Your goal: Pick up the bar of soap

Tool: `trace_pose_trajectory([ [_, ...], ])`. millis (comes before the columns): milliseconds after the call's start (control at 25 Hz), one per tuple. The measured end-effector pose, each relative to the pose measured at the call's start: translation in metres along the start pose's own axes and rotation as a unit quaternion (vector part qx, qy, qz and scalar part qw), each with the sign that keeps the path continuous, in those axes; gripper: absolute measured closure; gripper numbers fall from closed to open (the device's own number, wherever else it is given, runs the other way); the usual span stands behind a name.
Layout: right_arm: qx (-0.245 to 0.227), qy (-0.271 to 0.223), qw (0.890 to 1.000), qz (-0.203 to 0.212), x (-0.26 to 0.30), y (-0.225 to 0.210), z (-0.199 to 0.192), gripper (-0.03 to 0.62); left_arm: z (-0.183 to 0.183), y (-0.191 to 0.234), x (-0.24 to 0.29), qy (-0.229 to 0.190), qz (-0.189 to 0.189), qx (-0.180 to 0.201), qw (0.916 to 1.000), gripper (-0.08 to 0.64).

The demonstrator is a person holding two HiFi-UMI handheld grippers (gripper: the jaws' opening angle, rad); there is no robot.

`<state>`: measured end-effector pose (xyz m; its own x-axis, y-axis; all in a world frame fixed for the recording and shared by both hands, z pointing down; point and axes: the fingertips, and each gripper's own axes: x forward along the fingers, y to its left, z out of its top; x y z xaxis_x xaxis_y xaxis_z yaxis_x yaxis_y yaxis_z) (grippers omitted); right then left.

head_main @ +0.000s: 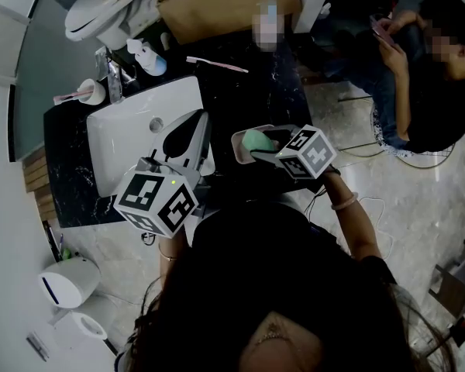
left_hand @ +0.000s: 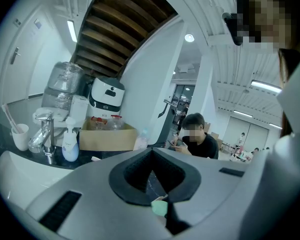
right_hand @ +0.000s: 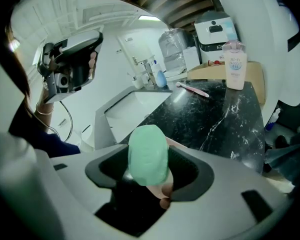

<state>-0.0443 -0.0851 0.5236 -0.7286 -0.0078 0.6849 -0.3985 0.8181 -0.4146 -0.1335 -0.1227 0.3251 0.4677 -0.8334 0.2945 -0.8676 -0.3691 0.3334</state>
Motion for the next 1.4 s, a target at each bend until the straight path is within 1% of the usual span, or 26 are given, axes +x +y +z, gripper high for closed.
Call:
trace_pose_trajectory([
  [520,0.056,-0.064,0.996,0.019,-0.017,-0.002,0.014,0.344,-0.003,-0.005,0.007,0.009,-0.004,0.004,0.9999,0.563],
  [800,0.074,-0.091,0.993,0.025,-0.029,-0.002,0.020,0.344,-0.006,-0.005,0.009,0.017,-0.006,0.007,0.9998,0.563],
  [1200,0.095,-0.157,0.982,0.042,-0.056,0.007,0.038,0.344,-0.011,-0.005,0.012,0.023,-0.005,0.006,0.9997,0.563],
  [1400,0.121,-0.190,0.971,0.077,-0.066,0.013,0.042,0.344,-0.013,-0.005,0.013,0.026,-0.008,0.003,0.9996,0.563],
])
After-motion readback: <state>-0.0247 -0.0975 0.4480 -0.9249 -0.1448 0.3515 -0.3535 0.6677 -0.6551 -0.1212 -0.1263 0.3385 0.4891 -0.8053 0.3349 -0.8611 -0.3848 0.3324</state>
